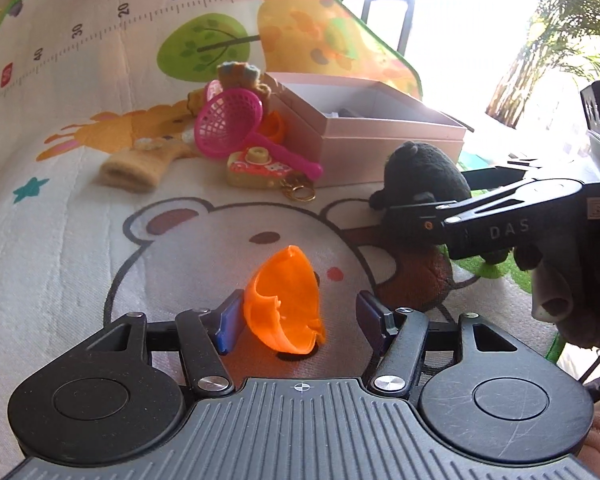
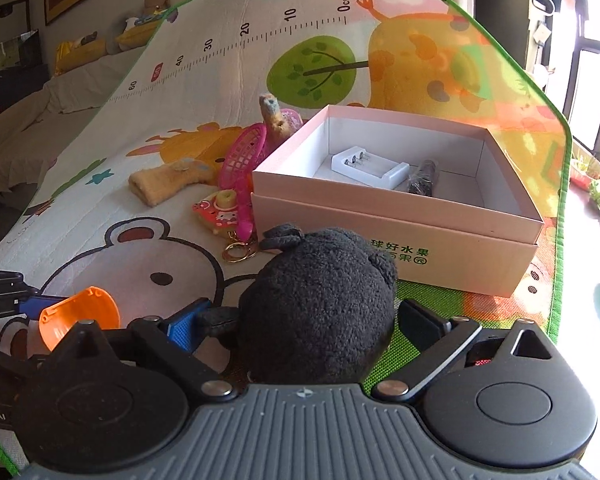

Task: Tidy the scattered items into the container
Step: 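Close the left gripper on the orange plastic shell and lift it, then carry the plush toy and orange shell into the pink box and release both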

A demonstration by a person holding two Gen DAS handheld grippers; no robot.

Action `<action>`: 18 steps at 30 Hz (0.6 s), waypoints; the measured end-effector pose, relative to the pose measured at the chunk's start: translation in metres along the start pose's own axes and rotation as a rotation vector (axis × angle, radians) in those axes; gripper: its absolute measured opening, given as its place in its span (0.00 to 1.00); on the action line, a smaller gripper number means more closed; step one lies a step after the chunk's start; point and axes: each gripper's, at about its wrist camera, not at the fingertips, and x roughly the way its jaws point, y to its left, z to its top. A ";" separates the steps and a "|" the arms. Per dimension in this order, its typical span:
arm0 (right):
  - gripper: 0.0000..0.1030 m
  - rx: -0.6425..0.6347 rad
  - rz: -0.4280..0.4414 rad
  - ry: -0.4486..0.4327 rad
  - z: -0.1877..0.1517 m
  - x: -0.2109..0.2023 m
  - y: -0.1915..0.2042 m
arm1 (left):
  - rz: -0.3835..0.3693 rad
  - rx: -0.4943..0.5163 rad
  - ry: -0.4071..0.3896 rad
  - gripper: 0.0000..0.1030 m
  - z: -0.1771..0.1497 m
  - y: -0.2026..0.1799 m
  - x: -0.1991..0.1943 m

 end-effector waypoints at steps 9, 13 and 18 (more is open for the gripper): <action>0.73 -0.026 0.005 0.000 -0.023 -0.040 -0.008 | 0.041 0.009 -0.021 0.83 0.002 0.001 -0.001; 0.73 -0.038 0.002 -0.001 -0.036 -0.060 -0.010 | 0.077 0.024 -0.014 0.81 0.005 0.002 0.006; 0.73 -0.032 -0.002 -0.002 -0.043 -0.073 -0.013 | 0.115 0.054 -0.008 0.68 0.007 0.003 0.014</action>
